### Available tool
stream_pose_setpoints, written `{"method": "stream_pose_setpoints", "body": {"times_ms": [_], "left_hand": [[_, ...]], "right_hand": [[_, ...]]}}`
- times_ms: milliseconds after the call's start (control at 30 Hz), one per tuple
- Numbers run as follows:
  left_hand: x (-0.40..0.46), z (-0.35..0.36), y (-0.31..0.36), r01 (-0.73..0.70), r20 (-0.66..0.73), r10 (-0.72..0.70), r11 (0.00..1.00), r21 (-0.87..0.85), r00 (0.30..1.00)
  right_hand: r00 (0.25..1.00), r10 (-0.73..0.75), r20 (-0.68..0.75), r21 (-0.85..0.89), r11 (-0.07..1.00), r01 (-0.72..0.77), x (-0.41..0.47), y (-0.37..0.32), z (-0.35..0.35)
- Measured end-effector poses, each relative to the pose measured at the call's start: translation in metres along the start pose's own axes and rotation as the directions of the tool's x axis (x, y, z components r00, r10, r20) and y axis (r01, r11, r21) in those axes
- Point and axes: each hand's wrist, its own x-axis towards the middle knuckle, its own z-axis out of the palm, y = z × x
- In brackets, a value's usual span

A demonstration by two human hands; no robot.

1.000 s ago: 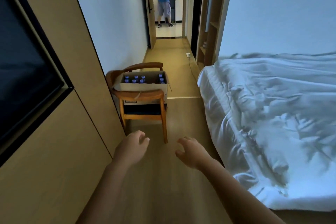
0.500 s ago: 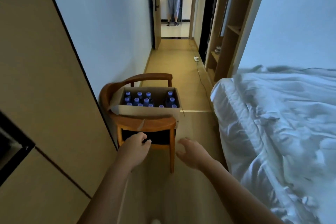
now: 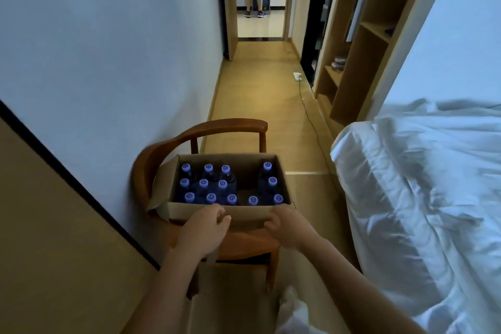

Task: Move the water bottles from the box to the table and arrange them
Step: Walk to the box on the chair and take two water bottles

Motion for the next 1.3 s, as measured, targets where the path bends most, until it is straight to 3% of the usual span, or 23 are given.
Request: {"method": "stream_pose_setpoints", "body": {"times_ms": [133, 300, 533, 733, 1033, 1200, 1300], "left_hand": [[0.064, 0.007, 0.003, 0.031, 0.023, -0.032, 0.999, 0.025, 0.999], [0.141, 0.021, 0.021, 0.083, 0.087, -0.086, 0.996, 0.032, 0.993], [0.214, 0.038, 0.038, 0.193, 0.152, -0.189, 0.981, -0.007, 0.970], [0.219, 0.045, 0.025, 0.275, 0.192, -0.274, 0.961, 0.020, 0.942], [0.210, 0.036, -0.001, 0.327, 0.259, -0.330, 0.943, 0.055, 0.908], [0.214, 0.039, 0.000, 0.276, 0.307, -0.257, 0.961, -0.019, 0.916], [0.219, 0.040, 0.007, 0.230, 0.323, -0.172, 0.962, -0.147, 0.930]], "right_hand": [[0.998, 0.061, 0.027, -0.067, 0.996, -0.059, 0.075, 0.027, -0.005], [0.998, 0.032, 0.054, -0.156, 0.987, -0.023, 0.169, 0.060, -0.010], [0.953, 0.043, 0.299, -0.333, 0.941, 0.062, 0.267, 0.088, 0.009], [0.896, 0.159, 0.415, -0.394, 0.919, 0.019, 0.285, 0.101, 0.032], [0.940, 0.072, 0.333, -0.381, 0.922, 0.064, 0.284, 0.087, 0.015], [0.985, -0.012, 0.171, -0.252, 0.966, 0.056, 0.266, 0.049, -0.038], [0.987, -0.068, 0.143, -0.145, 0.985, 0.089, 0.247, 0.021, -0.086]]}}
